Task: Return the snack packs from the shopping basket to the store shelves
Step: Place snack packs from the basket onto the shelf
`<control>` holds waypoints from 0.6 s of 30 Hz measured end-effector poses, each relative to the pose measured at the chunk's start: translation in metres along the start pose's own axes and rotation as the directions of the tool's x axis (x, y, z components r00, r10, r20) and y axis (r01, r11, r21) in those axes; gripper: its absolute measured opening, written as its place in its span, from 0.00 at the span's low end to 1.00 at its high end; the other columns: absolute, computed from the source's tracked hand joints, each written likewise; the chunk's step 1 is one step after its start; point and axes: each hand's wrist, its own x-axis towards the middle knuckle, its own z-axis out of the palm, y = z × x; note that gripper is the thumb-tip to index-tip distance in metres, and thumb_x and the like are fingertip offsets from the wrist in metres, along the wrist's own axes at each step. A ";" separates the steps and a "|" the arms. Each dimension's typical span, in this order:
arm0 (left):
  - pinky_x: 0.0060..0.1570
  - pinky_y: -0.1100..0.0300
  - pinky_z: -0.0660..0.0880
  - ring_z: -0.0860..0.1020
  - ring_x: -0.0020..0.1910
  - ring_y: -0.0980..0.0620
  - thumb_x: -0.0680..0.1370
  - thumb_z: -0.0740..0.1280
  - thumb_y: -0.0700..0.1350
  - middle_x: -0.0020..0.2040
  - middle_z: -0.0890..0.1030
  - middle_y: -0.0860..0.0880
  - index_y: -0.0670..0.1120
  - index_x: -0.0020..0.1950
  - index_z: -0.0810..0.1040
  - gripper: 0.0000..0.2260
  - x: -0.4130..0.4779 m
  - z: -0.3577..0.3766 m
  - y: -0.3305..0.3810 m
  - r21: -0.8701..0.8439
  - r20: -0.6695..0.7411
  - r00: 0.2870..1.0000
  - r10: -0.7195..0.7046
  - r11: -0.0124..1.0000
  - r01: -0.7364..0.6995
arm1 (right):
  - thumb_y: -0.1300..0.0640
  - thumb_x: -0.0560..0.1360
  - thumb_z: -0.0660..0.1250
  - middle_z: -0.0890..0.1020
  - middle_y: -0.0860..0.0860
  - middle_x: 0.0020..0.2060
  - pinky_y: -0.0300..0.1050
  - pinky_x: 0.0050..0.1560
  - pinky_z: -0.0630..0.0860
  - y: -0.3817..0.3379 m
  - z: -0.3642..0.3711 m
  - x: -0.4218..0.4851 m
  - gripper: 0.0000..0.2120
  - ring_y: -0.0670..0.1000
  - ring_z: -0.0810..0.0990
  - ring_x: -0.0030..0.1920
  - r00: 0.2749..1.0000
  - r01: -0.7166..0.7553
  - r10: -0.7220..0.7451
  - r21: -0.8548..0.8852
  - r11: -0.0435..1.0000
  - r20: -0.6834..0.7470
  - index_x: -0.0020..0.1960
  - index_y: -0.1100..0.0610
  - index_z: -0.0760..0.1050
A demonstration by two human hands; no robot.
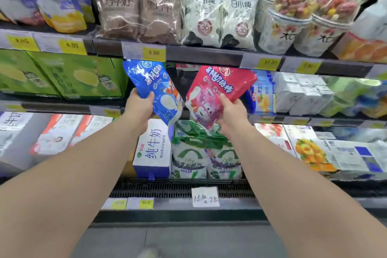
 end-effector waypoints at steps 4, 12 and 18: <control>0.53 0.46 0.77 0.80 0.51 0.47 0.81 0.61 0.41 0.60 0.78 0.47 0.50 0.59 0.70 0.08 0.039 -0.001 -0.021 0.003 0.030 0.988 0.151 0.989 -0.151 | 0.57 0.78 0.64 0.82 0.55 0.49 0.56 0.54 0.79 0.011 0.012 0.045 0.02 0.58 0.82 0.52 0.986 0.163 -0.163 0.012 0.987 0.034 0.46 0.53 0.75; 0.58 0.42 0.75 0.80 0.56 0.44 0.81 0.56 0.50 0.59 0.79 0.48 0.52 0.59 0.69 0.08 0.090 0.010 -0.060 -0.106 -0.079 0.899 0.431 0.893 -0.437 | 0.59 0.67 0.76 0.78 0.41 0.40 0.26 0.34 0.72 0.069 0.032 0.102 0.19 0.36 0.77 0.38 0.801 0.589 -0.577 -0.040 0.807 0.161 0.53 0.52 0.71; 0.53 0.42 0.77 0.80 0.55 0.45 0.81 0.56 0.49 0.60 0.78 0.49 0.54 0.56 0.68 0.04 0.101 0.012 -0.066 -0.172 -0.048 0.881 0.471 0.865 -0.472 | 0.64 0.65 0.74 0.76 0.44 0.42 0.31 0.43 0.72 0.076 0.029 0.110 0.23 0.46 0.77 0.43 0.744 0.669 -0.638 -0.218 0.711 0.200 0.55 0.54 0.69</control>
